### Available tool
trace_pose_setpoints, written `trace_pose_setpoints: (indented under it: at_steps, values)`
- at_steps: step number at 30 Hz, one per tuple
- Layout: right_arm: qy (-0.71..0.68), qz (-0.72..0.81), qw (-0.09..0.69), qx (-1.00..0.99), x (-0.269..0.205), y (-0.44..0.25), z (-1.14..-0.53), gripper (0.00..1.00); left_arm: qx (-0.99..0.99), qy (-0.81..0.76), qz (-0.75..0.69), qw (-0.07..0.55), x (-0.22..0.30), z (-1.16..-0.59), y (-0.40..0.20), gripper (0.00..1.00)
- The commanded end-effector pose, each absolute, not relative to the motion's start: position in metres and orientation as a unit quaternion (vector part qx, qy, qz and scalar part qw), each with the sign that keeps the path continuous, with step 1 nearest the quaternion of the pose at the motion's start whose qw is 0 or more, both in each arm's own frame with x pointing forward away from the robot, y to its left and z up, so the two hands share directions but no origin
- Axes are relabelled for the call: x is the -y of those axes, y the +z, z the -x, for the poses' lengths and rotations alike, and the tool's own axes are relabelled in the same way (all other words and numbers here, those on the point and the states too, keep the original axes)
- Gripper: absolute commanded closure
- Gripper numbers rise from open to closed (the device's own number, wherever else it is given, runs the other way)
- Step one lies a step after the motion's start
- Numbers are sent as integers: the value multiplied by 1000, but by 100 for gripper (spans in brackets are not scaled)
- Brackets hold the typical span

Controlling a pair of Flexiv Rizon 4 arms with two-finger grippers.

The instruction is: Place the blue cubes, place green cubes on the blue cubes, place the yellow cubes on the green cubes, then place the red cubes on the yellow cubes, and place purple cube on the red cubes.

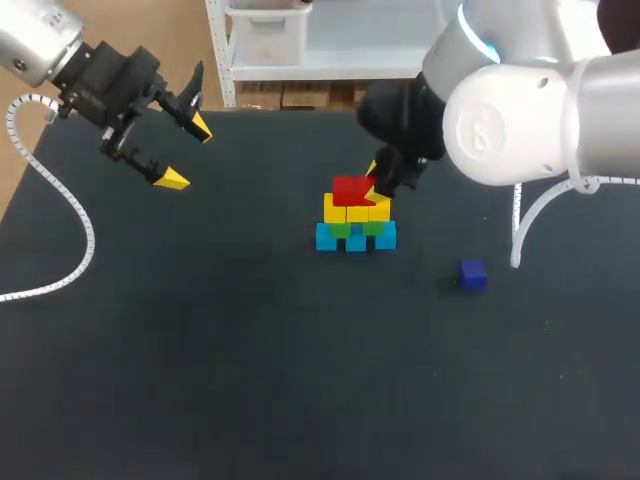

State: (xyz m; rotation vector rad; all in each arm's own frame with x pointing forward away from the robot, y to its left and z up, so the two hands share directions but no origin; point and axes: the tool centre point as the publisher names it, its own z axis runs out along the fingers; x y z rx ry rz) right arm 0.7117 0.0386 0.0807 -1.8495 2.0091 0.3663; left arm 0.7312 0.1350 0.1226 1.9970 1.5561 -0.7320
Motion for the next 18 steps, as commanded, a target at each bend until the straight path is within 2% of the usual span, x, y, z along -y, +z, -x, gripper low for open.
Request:
trace_pose_setpoints:
  at_steps: [1, 6, 7, 8, 18]
  values:
    - [132, 659, 191, -715, -38, 80, -713, 96, -571, -269, -734, 251, -135, -732, 122, 0]
    - [132, 658, 190, -716, -37, 81, -714, 44, -571, -269, -734, 251, -135, -732, 122, 0]
    - [132, 658, 190, -717, -37, 81, -714, 15, -571, -269, -734, 251, -135, -732, 122, 0]
    - [132, 658, 190, -717, -36, 81, -714, 0, -571, -269, -734, 251, -135, -732, 122, 0]
    - [147, 637, 197, -731, -18, 95, -713, 0, -571, -269, -734, 251, -135, -732, 122, 0]
